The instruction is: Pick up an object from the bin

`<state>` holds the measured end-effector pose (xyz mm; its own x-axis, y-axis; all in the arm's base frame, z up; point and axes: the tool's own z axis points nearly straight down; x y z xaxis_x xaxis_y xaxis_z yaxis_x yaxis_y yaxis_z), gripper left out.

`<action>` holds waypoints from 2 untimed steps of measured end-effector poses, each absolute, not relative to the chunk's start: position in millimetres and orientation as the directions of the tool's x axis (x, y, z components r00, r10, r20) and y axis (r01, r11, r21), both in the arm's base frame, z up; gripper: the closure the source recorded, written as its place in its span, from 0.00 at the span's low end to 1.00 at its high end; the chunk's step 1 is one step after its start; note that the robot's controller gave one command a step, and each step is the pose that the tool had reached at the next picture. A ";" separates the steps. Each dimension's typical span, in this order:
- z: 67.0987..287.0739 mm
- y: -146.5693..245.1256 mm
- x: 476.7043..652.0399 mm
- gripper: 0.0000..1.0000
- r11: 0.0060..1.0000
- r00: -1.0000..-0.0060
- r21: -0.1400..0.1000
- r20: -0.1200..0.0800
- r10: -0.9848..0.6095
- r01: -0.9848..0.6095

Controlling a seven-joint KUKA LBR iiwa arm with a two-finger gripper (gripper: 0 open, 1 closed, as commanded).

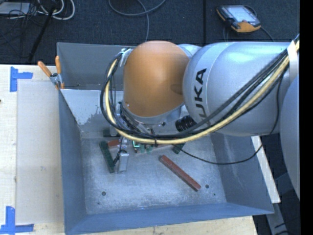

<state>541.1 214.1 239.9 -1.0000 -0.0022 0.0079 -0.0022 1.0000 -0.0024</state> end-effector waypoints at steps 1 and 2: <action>244.3 213.5 542.7 0.00 1.000 -1.000 0.000 0.001 0.001 0.001; 195.9 210.1 560.5 0.00 1.000 -1.000 0.003 -0.007 -0.010 -0.010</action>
Offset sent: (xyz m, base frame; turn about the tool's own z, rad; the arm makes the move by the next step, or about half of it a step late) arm 0.0411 -0.0125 -0.1213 -0.0190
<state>560.5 210.1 195.9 -0.9999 -0.0098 -0.0066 -0.0099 0.9999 0.0028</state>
